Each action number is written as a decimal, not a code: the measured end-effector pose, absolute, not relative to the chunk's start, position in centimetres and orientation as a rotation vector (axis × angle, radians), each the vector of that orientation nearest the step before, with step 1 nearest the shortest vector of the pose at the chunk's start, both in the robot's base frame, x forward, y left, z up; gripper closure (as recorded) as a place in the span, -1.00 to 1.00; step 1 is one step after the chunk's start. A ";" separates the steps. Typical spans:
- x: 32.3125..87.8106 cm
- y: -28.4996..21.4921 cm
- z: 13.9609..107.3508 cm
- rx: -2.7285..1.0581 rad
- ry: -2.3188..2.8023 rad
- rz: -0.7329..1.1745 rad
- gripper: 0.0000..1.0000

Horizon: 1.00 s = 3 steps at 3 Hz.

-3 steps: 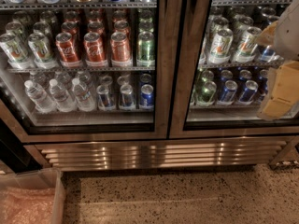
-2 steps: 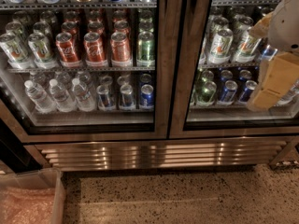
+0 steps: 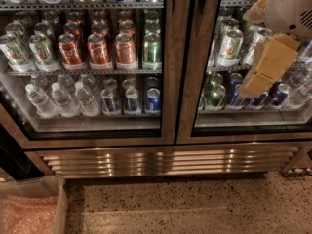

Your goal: Open left fridge door

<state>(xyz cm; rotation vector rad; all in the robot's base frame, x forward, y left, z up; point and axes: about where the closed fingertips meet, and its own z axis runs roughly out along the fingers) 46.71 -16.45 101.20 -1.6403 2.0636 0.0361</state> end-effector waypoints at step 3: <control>46.3 -14.0 100.6 -1.454 2.051 0.066 -1.00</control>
Offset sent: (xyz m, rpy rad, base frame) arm -0.0050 0.0389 -0.0123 0.1933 -0.0844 -0.1740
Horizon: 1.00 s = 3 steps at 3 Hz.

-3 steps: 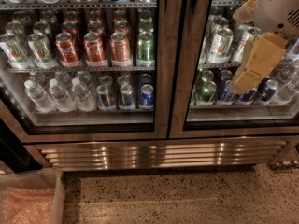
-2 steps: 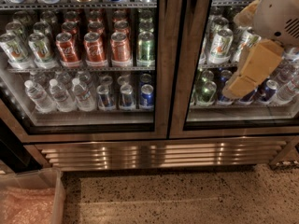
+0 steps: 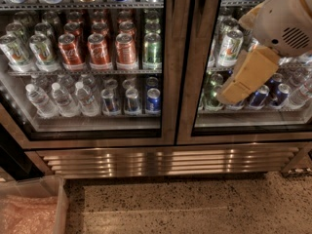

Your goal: Open left fridge door

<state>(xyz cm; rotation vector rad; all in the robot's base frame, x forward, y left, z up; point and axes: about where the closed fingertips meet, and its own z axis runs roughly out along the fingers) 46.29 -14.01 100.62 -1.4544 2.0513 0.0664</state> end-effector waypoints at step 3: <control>50.2 -10.4 98.9 -1.462 2.000 0.218 -1.00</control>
Offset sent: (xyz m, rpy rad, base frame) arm 0.0392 0.0241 -0.0191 0.1148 0.0229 0.0576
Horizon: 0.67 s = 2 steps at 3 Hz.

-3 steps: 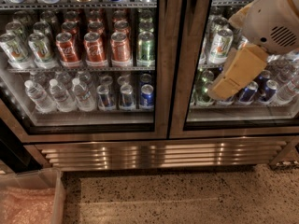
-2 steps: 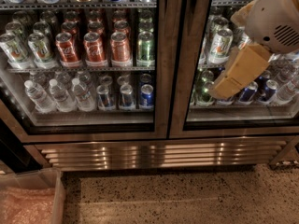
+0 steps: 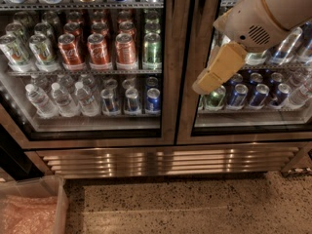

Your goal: Open left fridge door

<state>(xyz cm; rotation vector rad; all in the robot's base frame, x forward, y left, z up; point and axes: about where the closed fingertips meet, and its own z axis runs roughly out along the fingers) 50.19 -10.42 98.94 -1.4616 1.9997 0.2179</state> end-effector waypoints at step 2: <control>52.1 -9.1 99.8 -1.445 1.944 0.251 -1.00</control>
Offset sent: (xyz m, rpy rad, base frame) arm 0.0477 0.0259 0.0132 0.1022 -0.0452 0.0345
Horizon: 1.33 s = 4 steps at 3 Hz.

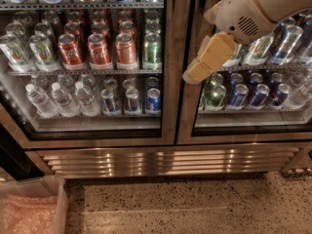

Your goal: Open left fridge door

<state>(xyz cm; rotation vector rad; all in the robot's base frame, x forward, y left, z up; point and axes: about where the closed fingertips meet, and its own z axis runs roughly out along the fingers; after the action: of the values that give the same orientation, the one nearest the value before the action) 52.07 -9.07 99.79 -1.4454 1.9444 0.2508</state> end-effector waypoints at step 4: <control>59.5 -5.1 100.8 -1.350 1.880 0.278 -1.00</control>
Offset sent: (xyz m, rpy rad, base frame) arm 0.0275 0.0105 0.0049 0.0332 -0.0197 -0.0133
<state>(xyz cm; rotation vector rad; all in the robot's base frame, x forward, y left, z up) 59.47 -5.06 100.80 -1.3501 1.8797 0.2783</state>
